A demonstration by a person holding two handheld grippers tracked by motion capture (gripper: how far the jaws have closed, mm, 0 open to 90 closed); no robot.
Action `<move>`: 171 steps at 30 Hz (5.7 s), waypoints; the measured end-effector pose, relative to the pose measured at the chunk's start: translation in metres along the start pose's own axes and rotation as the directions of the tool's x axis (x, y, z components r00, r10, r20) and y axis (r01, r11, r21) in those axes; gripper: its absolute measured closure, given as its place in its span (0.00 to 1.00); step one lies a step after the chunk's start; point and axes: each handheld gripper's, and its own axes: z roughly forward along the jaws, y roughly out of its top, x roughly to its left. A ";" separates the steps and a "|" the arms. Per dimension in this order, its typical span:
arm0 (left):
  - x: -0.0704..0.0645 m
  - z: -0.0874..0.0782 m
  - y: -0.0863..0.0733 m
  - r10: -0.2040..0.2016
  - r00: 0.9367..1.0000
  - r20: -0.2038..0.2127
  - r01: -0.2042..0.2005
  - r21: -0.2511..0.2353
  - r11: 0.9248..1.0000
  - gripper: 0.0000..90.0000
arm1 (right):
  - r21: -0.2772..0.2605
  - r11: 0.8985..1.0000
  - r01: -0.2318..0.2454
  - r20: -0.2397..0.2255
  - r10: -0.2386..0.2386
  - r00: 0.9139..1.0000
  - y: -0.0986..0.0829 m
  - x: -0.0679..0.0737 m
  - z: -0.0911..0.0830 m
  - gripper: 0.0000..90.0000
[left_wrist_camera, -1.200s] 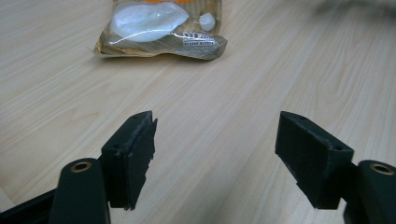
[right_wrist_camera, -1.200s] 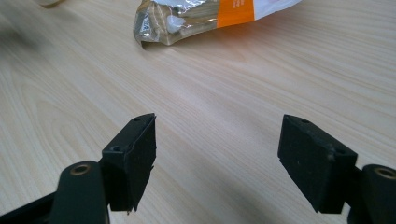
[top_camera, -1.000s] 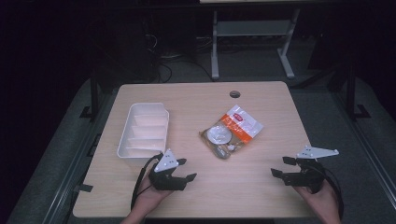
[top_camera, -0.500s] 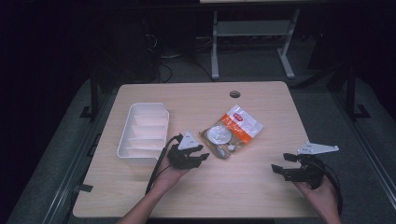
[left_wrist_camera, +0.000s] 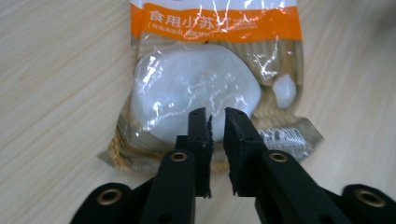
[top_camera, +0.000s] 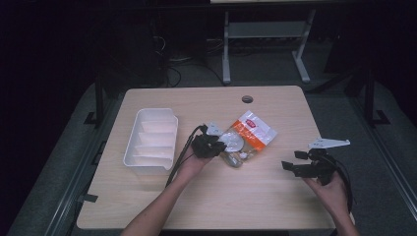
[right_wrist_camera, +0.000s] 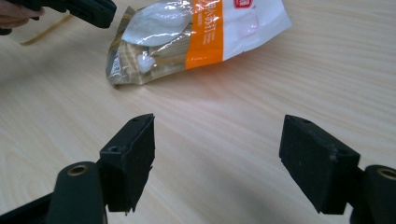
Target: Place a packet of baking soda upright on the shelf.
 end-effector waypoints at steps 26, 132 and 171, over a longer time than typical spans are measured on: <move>0.002 0.019 0.008 -0.004 1.000 0.005 0.004 0.048 0.999 0.93 | 0.061 0.980 -0.190 -0.056 0.194 0.979 0.040 -0.021 0.080 0.31; -0.057 -0.091 -0.093 0.127 0.977 0.172 -0.096 -0.177 0.980 0.33 | -0.102 0.953 0.284 -0.257 -0.301 0.918 0.201 0.124 0.077 1.00; -0.068 -0.092 -0.101 0.171 0.968 0.186 -0.132 -0.203 0.970 0.29 | -0.176 0.916 0.361 -0.421 -0.402 0.813 0.272 0.209 0.147 1.00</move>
